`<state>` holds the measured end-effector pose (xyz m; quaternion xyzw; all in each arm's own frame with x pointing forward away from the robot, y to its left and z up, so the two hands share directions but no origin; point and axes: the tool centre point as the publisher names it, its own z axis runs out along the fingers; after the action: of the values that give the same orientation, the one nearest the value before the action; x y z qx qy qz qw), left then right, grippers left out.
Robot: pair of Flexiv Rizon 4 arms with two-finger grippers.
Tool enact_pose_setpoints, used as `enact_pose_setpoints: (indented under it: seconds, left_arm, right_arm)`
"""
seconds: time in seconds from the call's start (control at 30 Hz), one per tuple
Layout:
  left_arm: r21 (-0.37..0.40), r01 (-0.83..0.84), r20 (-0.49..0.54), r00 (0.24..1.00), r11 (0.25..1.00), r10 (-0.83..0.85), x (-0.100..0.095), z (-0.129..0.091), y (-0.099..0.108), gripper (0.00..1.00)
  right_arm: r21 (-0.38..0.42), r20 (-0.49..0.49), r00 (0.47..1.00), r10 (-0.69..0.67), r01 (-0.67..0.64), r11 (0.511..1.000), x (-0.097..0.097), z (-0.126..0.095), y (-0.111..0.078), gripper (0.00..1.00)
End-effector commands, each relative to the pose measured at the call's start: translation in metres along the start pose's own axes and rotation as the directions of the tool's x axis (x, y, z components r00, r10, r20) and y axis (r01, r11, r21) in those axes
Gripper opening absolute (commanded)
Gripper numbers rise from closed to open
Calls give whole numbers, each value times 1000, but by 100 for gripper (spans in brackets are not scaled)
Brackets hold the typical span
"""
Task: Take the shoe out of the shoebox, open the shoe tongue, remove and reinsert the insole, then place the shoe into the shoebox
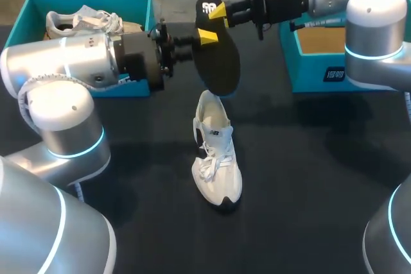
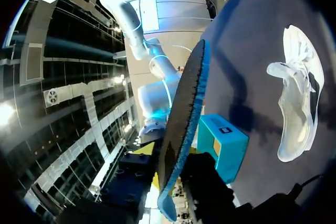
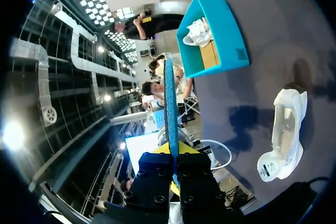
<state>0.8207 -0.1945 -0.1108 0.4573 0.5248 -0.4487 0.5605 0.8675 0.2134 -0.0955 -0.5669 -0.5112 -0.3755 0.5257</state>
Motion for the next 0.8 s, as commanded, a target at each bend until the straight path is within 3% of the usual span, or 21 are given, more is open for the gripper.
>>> enact_pose_setpoints:
  seconds: [0.03, 0.1, 0.17, 0.2, 0.27, 0.4, 0.7, 0.73, 0.77, 0.8]
  left_arm:
    - [-5, -4, 7, 1000, 1000, 4, -1, -4, -4, 78]
    - [-5, -6, 8, 1000, 1000, 6, -2, -6, -5, 75]
    - [-6, -8, 9, 1000, 1000, 8, -2, -7, -5, 64]
    - [-6, -8, 8, 1000, 1000, 8, -2, -7, -5, 52]
    - [-9, -6, 8, 1000, 1000, 6, -1, -8, -4, 44]
    - [-10, -1, 9, 1000, 1000, 1, 0, -8, -5, 0]
    - [6, 10, 16, 1000, 1000, -10, 1, -7, -7, 0]
    - [6, 11, 17, 1000, 1000, -11, 0, -8, -7, 0]
    - [6, 12, 18, 1000, 1000, -12, 0, -8, -7, 0]
    - [6, 15, 19, 1000, 1000, -15, 0, -9, -7, 0]
  right_arm:
    - [1, 3, 1000, 1, -1, 1000, 0, -1, 0, 0]
    - [1, 2, 1000, 1, -1, 1000, 0, -1, 0, 0]
    - [1, 2, 1000, 2, -2, 1000, 0, -1, 0, 0]
    - [2, 2, 1000, 2, -2, 1000, 0, -1, 0, 0]
    - [3, 3, 1000, 2, -2, 1000, 0, -1, 0, 0]
    - [5, 2, 1000, 0, 0, 1000, 0, 1, 1, 0]
    - [-4, -15, 1000, -19, 19, 1000, -1, 4, -1, 0]
    - [-6, -14, 1000, -20, 20, 1000, -2, 4, -1, 24]
    - [-8, -9, 1000, -22, 22, 1000, -3, 3, -2, 100]
    - [-20, -8, 1000, -27, 27, 999, -4, 2, -3, 100]
